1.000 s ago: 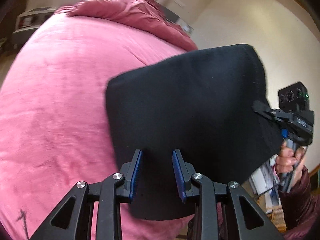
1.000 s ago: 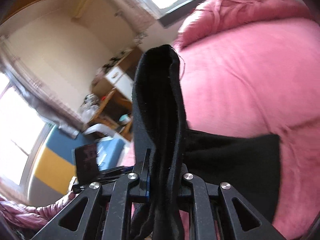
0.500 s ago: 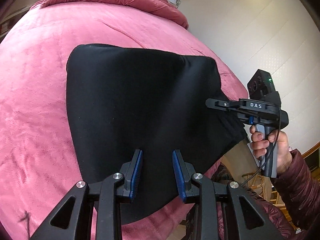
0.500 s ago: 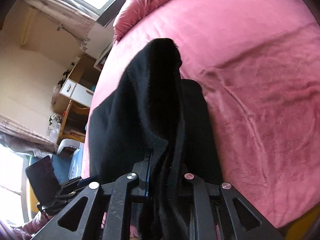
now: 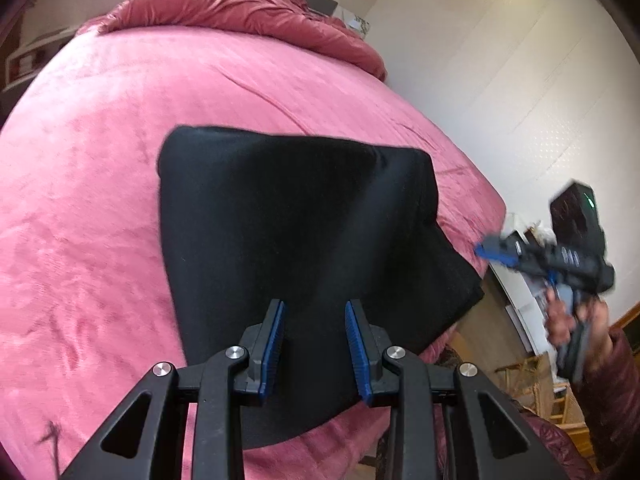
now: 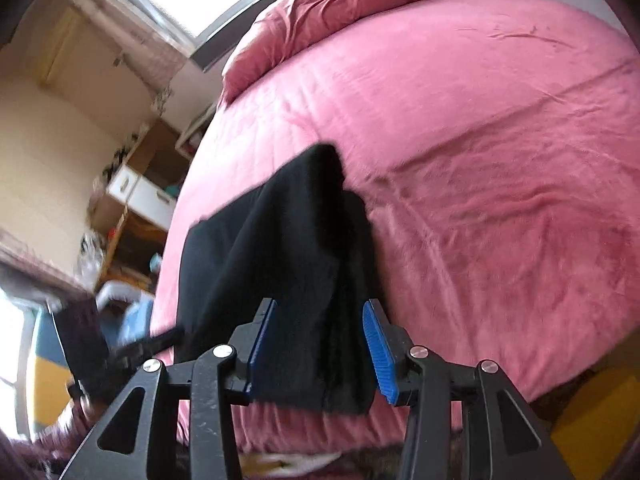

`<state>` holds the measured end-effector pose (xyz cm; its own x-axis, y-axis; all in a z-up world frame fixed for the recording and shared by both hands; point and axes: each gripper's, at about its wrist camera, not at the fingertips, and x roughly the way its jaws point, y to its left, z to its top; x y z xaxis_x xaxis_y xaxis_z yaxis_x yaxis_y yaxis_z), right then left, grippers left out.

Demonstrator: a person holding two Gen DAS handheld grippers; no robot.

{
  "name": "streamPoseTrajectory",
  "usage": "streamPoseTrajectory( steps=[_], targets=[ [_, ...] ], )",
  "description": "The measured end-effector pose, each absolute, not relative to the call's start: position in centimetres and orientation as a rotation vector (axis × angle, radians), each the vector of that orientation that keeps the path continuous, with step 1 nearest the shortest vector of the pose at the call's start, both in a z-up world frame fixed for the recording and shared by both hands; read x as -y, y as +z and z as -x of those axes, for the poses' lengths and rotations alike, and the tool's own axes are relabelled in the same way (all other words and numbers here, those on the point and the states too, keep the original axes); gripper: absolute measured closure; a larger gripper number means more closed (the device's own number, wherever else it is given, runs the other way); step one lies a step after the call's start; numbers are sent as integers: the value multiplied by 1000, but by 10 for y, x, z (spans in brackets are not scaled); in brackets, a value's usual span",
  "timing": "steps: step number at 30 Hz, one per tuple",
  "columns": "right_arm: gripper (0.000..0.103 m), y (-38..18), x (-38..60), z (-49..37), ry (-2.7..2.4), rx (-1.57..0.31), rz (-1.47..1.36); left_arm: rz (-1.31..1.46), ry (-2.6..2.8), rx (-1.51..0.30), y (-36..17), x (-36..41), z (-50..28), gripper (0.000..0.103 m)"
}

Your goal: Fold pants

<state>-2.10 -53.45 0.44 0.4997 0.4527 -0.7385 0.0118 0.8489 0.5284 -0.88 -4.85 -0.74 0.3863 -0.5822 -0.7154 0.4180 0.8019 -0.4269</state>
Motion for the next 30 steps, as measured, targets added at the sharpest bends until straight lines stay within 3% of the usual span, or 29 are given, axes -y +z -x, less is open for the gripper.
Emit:
streamPoseTrajectory(
  steps=[4,10,18,24,28,30],
  targets=[
    [60,-5,502,34,277,-1105,-398,181,-610,-976,-7,41,3,72],
    [95,-14,487,41,233,-1127,-302,176,-598,-977,-7,40,4,72],
    [95,-27,499,56,214,-1197,-289,165,-597,-983,-7,46,4,72],
    [83,-6,514,56,219,-1131,-320,139,-604,-962,0,57,2,72],
    [53,18,528,38,190,-1038,-331,140,-596,-955,4,61,-3,72],
    [53,21,533,19,172,-1006,-361,136,-585,-953,6,62,-6,72]
  ],
)
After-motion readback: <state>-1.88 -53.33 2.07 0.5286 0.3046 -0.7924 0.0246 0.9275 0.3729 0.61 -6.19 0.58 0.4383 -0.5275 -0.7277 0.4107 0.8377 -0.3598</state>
